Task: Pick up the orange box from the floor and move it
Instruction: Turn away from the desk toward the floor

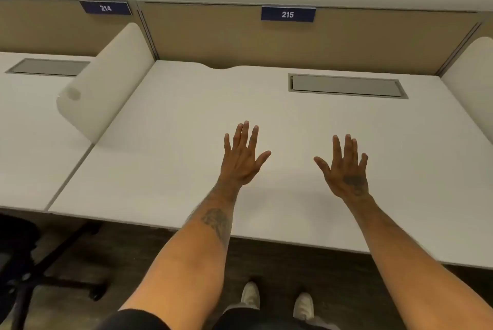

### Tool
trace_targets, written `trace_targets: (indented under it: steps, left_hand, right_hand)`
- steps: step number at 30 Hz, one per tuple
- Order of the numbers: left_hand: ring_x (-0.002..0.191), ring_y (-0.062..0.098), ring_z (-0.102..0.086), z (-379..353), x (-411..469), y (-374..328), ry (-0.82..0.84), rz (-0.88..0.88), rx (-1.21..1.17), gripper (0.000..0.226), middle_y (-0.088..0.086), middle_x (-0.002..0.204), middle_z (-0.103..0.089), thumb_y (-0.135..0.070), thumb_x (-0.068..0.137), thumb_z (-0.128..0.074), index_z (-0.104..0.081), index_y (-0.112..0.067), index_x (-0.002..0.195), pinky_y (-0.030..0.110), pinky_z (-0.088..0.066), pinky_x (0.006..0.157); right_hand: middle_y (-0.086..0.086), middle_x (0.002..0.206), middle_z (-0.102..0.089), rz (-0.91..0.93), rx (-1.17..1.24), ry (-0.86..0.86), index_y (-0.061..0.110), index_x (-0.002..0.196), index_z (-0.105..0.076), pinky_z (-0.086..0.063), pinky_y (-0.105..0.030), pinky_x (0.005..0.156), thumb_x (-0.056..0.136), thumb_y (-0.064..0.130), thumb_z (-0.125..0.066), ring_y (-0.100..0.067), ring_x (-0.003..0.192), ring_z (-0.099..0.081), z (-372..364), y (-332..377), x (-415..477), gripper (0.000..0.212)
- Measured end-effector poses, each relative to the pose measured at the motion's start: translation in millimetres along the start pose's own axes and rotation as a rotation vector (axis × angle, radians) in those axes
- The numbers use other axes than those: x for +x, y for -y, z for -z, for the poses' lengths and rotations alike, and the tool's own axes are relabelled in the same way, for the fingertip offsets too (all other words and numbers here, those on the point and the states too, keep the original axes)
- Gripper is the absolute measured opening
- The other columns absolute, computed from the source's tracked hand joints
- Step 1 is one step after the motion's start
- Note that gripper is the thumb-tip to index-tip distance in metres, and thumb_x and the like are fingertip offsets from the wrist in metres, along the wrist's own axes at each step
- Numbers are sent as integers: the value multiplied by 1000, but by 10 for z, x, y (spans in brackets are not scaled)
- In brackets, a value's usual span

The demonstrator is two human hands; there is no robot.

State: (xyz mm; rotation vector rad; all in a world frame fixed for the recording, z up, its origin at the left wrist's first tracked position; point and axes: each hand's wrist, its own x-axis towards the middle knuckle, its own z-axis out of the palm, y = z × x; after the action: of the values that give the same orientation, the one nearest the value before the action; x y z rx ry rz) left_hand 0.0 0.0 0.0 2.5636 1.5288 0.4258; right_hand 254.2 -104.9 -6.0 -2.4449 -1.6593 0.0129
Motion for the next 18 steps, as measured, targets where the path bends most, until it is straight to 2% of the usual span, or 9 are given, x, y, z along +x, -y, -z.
trace_targets:
  steps: [9, 15, 18]
  left_hand:
    - [153, 25, 7, 168, -476, -34, 2, 34, 57, 78, 9, 166, 1, -64, 97, -25, -3, -19, 157, 55, 2, 119]
    - [151, 23, 15, 156, -1107, -341, 26, 87, 85, 80, 8, 166, 10, -67, 95, -18, 5, -21, 156, 54, 7, 119]
    - [150, 22, 19, 160, -1458, -514, 31, 111, 102, 81, 7, 165, 16, -68, 94, -15, 11, -21, 155, 51, 13, 118]
  right_hand:
    - [-19, 164, -9, 59, -15, 15, 16, 157, -8, -17, -62, 116, 88, 73, -9, -36, 152, -10, 36, -27, -402, 90]
    - [-16, 166, 2, 105, -25, 48, 20, 157, 3, -12, -59, 118, 85, 76, 0, -32, 153, 0, 72, -274, -872, 92]
    - [-17, 165, 2, 160, -43, 77, 18, 157, 2, -13, -61, 117, 90, 75, -8, -34, 153, 0, 107, -419, -1170, 89]
